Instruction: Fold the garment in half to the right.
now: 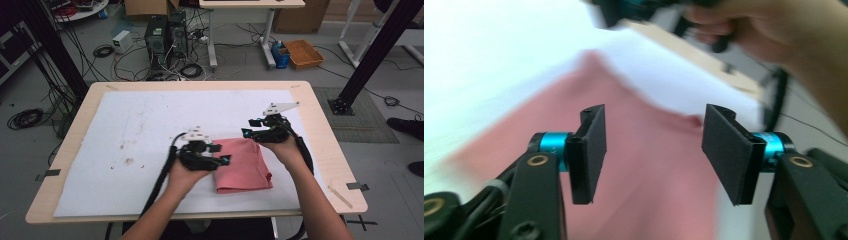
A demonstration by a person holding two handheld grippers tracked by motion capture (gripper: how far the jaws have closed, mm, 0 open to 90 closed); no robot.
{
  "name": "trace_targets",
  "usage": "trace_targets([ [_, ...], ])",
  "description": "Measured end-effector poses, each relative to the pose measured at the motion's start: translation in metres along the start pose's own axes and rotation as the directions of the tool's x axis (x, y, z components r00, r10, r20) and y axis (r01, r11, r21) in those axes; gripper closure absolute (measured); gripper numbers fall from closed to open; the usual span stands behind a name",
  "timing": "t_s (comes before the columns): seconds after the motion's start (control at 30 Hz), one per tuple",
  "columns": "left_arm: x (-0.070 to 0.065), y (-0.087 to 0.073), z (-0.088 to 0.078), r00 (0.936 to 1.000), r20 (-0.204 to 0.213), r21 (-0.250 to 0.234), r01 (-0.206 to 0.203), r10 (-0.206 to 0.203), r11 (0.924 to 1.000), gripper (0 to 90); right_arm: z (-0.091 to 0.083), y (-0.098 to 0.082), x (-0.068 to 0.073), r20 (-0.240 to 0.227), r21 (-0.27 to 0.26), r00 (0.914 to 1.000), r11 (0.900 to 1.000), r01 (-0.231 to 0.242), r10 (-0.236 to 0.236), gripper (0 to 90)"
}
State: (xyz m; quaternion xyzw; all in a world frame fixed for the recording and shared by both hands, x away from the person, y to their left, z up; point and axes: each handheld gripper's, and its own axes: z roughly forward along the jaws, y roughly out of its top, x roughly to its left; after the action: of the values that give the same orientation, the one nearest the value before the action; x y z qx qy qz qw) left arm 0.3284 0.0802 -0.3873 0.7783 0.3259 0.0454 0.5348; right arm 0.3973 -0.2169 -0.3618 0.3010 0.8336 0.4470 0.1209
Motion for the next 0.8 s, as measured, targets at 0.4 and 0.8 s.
trace_targets([
  [0.4,0.042,-0.048,-0.06,0.9759,-0.208,0.002,0.069,-0.067,0.9976,32.3,0.077,0.013,0.031,-0.078,0.18,0.9957,0.982,0.064,-0.05,51.1],
  [0.8,0.041,-0.05,-0.061,0.9766,-0.203,-0.004,0.071,-0.071,0.9974,32.3,0.046,-0.003,0.018,0.004,0.122,1.0,0.993,-0.005,0.004,61.0],
])
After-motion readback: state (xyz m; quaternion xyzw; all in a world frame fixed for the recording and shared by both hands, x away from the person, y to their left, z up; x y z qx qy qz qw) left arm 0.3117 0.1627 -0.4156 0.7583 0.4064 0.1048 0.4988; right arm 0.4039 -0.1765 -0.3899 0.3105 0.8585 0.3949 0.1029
